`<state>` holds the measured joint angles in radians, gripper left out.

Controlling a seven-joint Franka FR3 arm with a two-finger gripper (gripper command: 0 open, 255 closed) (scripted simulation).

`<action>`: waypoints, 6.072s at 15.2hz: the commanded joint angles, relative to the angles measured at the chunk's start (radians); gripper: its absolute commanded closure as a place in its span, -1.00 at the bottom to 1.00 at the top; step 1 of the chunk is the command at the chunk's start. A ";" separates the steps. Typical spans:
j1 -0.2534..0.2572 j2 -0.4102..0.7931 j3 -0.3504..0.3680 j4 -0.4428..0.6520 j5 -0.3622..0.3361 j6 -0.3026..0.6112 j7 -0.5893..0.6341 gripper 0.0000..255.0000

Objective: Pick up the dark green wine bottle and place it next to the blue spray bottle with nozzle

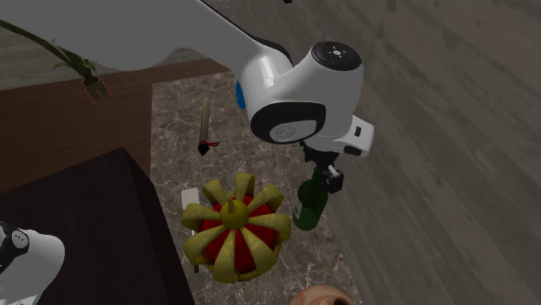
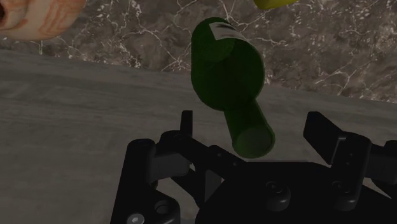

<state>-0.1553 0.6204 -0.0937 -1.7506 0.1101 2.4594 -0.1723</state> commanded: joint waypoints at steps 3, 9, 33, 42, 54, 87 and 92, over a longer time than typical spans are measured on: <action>-0.002 0.031 0.003 0.011 0.003 0.020 -0.002 -1.00; -0.002 0.030 0.003 0.011 0.003 0.020 -0.002 -1.00; 0.007 -0.092 -0.011 0.019 -0.014 -0.110 0.012 1.00; 0.011 -0.155 -0.017 0.049 -0.025 -0.203 0.020 1.00; 0.014 -0.220 -0.023 0.119 -0.037 -0.337 0.029 1.00; 0.004 -0.239 -0.029 0.537 -0.046 -0.774 0.044 1.00; -0.001 -0.210 -0.029 0.650 -0.043 -0.858 0.046 1.00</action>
<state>-0.1559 0.4045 -0.1228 -1.1255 0.0668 1.6204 -0.1275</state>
